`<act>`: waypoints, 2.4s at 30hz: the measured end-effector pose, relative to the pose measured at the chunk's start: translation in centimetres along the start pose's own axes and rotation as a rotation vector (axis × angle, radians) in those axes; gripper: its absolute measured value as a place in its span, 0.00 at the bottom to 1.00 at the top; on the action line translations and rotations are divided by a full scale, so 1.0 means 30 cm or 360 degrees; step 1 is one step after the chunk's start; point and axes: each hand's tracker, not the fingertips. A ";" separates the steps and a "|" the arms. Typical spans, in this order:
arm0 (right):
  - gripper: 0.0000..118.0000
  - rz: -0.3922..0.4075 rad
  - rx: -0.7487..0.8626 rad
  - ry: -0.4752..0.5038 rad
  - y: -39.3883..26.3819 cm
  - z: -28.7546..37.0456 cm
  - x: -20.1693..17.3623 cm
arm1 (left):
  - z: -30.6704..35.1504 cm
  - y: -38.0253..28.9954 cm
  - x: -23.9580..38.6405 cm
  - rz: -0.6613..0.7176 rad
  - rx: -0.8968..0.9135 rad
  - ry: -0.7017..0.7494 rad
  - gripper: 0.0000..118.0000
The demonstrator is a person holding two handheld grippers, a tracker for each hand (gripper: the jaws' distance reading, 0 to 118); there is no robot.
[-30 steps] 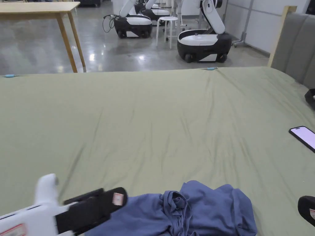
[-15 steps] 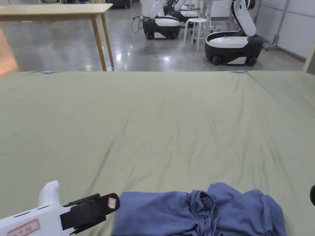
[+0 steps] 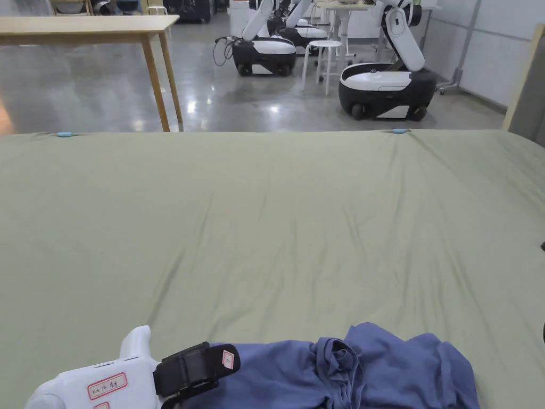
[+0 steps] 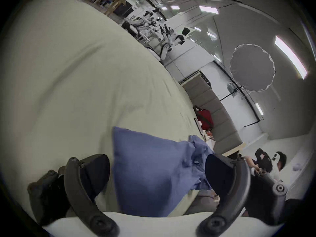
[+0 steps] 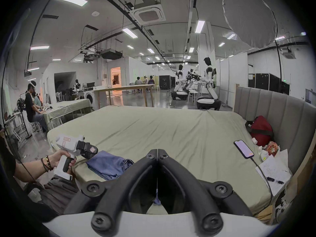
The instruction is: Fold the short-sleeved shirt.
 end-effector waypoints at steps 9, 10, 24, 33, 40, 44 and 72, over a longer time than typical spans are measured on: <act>0.01 -0.0024 -0.0045 -0.0002 -0.038 -0.019 0.024 | -0.090 -0.038 0.041 -0.0003 -0.0129 -0.0103 0.82; 0.01 -0.0027 -0.0046 -0.0006 -0.041 -0.018 0.027 | -0.082 -0.034 0.038 -0.0041 -0.0111 -0.0033 0.63; 0.01 -0.0079 -0.0047 -0.0061 -0.073 0.015 0.080 | 0.201 0.036 -0.083 0.0165 0.0214 0.0097 0.16; 0.01 -0.0097 -0.0033 -0.0034 -0.061 -0.024 0.063 | 0.487 0.050 -0.094 0.0143 0.0326 0.0323 0.16; 0.01 -0.0079 -0.0052 -0.0010 -0.066 -0.024 0.060 | 0.296 0.103 0.254 -0.0014 0.0215 0.0290 0.16; 0.01 -0.0083 -0.0056 -0.0027 -0.082 -0.003 0.071 | 0.091 0.108 0.377 -0.0100 0.0073 0.0179 0.16; 0.01 -0.0291 -0.0067 -0.0088 -0.149 0.030 0.174 | -0.012 0.040 0.482 -0.0246 -0.0025 -0.0194 0.00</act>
